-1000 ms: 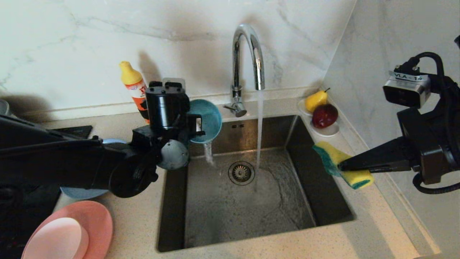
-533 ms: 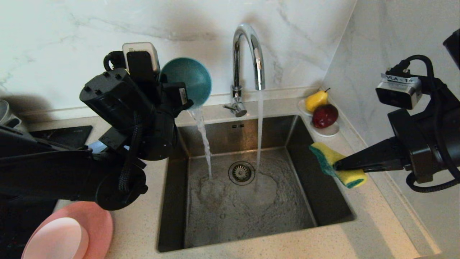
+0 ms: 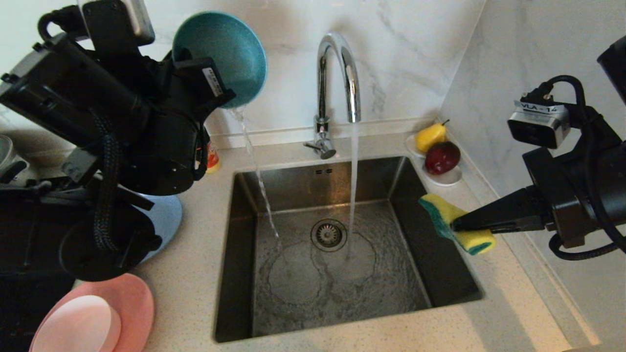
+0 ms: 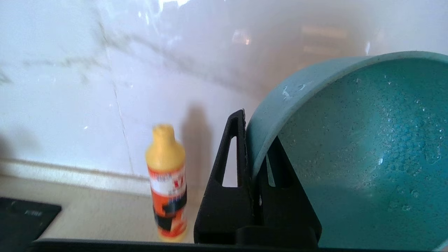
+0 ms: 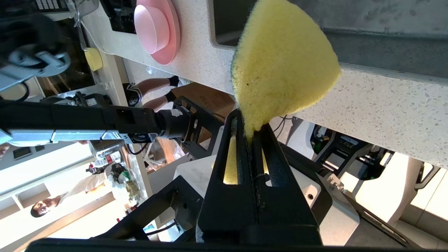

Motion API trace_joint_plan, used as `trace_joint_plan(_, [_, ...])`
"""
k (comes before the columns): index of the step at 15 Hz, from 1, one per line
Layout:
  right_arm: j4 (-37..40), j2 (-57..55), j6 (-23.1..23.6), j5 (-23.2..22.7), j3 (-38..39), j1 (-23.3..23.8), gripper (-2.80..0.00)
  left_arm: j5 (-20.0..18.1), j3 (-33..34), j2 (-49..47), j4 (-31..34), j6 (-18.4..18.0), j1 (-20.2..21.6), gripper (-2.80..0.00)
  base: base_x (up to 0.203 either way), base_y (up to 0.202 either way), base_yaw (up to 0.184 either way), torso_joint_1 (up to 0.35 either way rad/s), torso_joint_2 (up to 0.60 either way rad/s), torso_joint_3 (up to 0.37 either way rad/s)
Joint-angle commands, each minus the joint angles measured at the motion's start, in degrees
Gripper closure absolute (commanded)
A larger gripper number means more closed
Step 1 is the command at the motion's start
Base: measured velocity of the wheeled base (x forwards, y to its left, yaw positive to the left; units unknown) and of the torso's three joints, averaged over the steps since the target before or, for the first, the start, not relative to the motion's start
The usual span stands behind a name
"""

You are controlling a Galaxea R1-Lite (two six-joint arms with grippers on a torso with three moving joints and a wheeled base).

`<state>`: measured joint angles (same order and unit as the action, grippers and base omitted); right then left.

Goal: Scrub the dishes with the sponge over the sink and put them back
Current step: Rinse the bowl, then place the bowl on the table

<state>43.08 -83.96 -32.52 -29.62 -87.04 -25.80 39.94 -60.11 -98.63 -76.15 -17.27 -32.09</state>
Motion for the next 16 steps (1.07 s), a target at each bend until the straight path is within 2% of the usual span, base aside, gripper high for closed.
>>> trace_joint_plan(1, [0.25, -0.59, -0.17, -0.26, -0.06, -0.04, 0.0, 0.15, 0.21, 3.19, -0.19, 0.24, -0.08, 0.0, 0.0, 0.0, 0.0, 0.0, 0.0, 0.0])
trace_joint_plan(8, [0.25, -0.7, -0.17, -0.26, 0.12, -0.04, 0.0, -0.12, 0.17, 4.39, 0.33, 1.3, -0.43, 0.0, 0.0, 0.0, 0.0, 0.0, 0.0, 0.0])
trace_joint_plan(10, [0.25, -0.68, -0.17, -0.26, 0.12, -0.04, 0.0, 0.05, 0.39, 4.06, 2.85, 1.81, -0.32, 0.0, 0.0, 0.0, 0.0, 0.0, 0.0, 0.0])
trace_joint_plan(11, [0.25, -0.59, -0.17, -0.17, 0.12, -0.04, 0.0, 0.03, 0.58, 4.22, 6.28, 2.4, -0.28, 0.0, 0.0, 0.0, 0.0, 0.0, 0.0, 0.0])
trace_joint_plan(13, [0.25, 0.0, -0.17, -0.17, 0.3, 0.01, 0.0, -0.22, 0.13, 5.51, 19.08, 6.24, -0.26, 0.0, 0.0, 0.0, 0.0, 0.0, 0.0, 0.0])
trace_joint_plan(15, [0.25, 0.66, -0.17, -0.17, 0.82, -0.04, 0.0, -2.88, -1.8, 8.17, 37.73, 12.57, -0.12, 0.0, 0.0, 0.0, 0.0, 0.0, 0.0, 0.0])
trace_joint_plan(16, [0.25, 0.87, -0.22, -0.17, 0.91, -0.04, 0.0, -4.76, -4.01, 9.41, 49.0, 16.65, 0.09, 0.0, 0.0, 0.0, 0.0, 0.0, 0.0, 0.0])
